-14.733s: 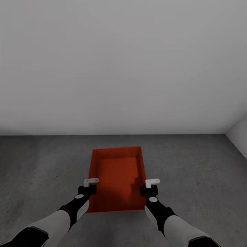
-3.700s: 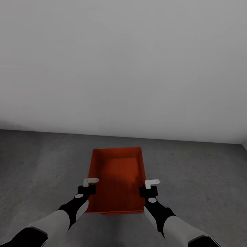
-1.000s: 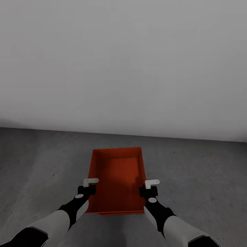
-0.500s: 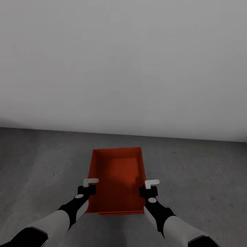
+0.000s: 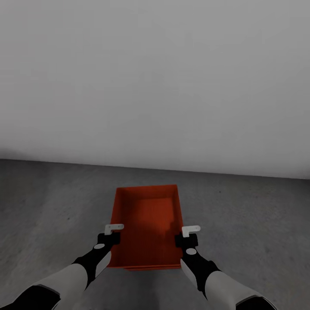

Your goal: Move the two storage containers from the living room to the garage. In the garage, place one container on the floor and stack the other container on top of it (either order is fine).

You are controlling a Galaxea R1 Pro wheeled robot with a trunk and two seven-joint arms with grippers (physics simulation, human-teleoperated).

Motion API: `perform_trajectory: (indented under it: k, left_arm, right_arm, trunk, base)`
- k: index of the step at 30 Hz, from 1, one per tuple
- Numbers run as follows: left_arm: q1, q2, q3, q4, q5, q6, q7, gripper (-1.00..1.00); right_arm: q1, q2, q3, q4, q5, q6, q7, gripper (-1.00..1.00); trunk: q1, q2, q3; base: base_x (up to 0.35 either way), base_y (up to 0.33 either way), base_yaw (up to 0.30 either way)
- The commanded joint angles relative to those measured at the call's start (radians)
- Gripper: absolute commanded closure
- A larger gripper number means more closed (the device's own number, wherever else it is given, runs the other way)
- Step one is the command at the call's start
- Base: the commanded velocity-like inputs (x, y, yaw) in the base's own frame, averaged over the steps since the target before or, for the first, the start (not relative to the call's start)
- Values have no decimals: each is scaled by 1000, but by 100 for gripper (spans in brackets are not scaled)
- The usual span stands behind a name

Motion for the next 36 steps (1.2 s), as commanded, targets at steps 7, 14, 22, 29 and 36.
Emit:
perform_trajectory:
  k: [7, 14, 22, 29, 36]
  left_arm:
    - [-1, 1, 4, -2, -6, -5, 6, 100]
    - [-1, 1, 4, -1, -6, -5, 6, 100]
    - [-1, 1, 4, -1, -5, -5, 6, 100]
    - [-1, 2, 4, -2, -6, -5, 5, 100]
    - [-1, 1, 4, -2, -5, -5, 4, 100]
  right_arm:
    - [-1, -14, -7, 22, -20, -4, -5, 100]
    - [-1, -15, -7, 22, -20, -3, -6, 100]
    - [-1, -15, -7, 22, -20, -4, -7, 100]
    - [-1, -15, -7, 22, -19, -4, -7, 100]
    - [-1, -15, -7, 22, -19, -4, -7, 100]
  trunk:
    - [0, 0, -1]
    - [0, 0, -1]
    - [0, 0, -1]
    - [0, 0, -1]
    - [0, 0, -1]
  base:
    - [0, 0, 38]
    - [0, 0, 3]
    - [0, -15, 0]
    - [0, -2, 0]
    - [0, -93, 0]
